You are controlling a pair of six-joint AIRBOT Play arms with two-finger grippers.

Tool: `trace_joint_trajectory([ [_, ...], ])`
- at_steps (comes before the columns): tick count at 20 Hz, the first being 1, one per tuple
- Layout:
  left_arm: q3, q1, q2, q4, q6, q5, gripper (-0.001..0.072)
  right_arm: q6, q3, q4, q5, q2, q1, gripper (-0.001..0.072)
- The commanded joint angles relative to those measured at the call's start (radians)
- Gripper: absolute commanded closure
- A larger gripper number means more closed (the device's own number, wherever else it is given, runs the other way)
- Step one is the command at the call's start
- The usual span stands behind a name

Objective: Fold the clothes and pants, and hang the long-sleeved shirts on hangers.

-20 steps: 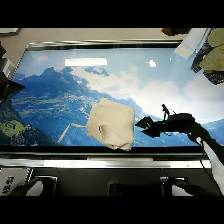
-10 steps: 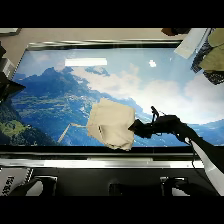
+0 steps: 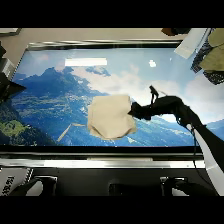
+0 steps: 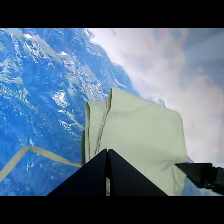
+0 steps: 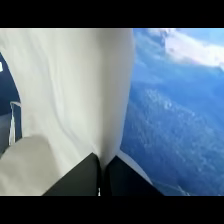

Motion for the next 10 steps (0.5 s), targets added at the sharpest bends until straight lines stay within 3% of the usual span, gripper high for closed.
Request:
trace_joint_trajectory([
  [1, 0.000, 0.001, -0.001, 0.000, 0.000, -0.003, 0.0690, 0.247, 0.240, -0.302, -0.039, -0.012, 0.001, 0.0693],
  [4, 0.000, 0.001, -0.001, 0.000, 0.016, -0.004, 0.0690, 0.337, 0.378, -0.350, -0.081, -0.037, -0.068, 0.0693],
  [10, 0.000, 0.001, -0.001, 0.000, 0.023, -0.011, 0.0690, 0.413, 0.495, -0.325, -0.072, -0.038, -0.381, 0.0694],
])
